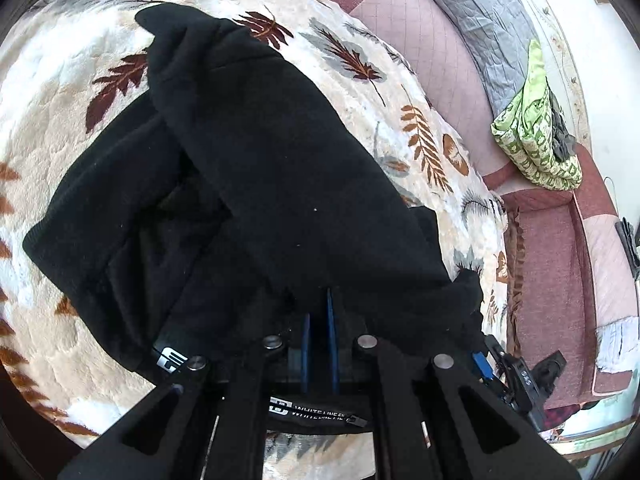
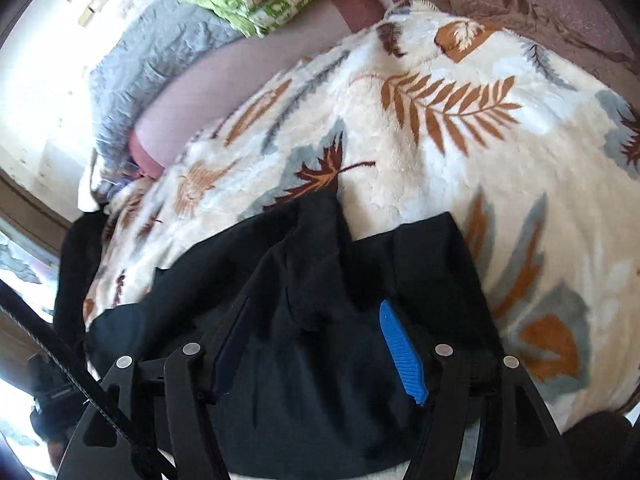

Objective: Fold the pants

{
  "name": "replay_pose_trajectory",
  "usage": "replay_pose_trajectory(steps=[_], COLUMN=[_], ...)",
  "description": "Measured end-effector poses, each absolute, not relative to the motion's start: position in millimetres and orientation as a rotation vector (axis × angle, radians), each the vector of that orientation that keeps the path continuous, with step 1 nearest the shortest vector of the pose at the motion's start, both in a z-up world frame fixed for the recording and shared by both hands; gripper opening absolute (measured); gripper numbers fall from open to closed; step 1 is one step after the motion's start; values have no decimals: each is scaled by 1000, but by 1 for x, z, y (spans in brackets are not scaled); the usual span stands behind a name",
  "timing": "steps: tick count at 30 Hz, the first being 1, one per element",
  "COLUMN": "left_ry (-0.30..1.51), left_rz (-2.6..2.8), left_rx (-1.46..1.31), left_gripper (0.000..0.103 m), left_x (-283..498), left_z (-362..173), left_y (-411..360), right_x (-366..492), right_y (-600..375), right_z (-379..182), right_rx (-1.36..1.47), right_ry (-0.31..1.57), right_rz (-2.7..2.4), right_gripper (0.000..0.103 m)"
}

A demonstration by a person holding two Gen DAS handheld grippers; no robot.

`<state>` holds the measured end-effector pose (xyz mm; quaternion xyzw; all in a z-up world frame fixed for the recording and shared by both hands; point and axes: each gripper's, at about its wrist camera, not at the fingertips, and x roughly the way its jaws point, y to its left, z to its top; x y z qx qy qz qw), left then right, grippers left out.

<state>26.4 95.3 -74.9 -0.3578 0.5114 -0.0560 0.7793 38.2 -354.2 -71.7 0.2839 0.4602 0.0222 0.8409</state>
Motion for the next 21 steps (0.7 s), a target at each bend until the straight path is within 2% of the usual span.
replay_pose_trajectory(steps=[1, 2, 3, 13, 17, 21], left_ry=[1102, 1099, 1093, 1040, 1141, 1150], left_rz=[-121, -123, -128, -170, -153, -166], left_rx=[-775, -778, -780, -744, -671, -666], left_gripper=[7, 7, 7, 7, 8, 9], left_x=[27, 28, 25, -1, -11, -25], left_z=[-74, -72, -71, -47, -74, -79], left_y=[96, 98, 100, 104, 90, 93], right_x=[43, 45, 47, -15, -35, -36], right_y=[-352, -349, -344, -350, -383, -405], right_z=[-73, -75, -74, -16, -26, -47], right_rx=[597, 584, 569, 555, 513, 410], right_ry=[978, 981, 992, 919, 972, 1071], right_rz=[48, 50, 55, 88, -57, -255], right_gripper=[61, 30, 16, 13, 8, 11])
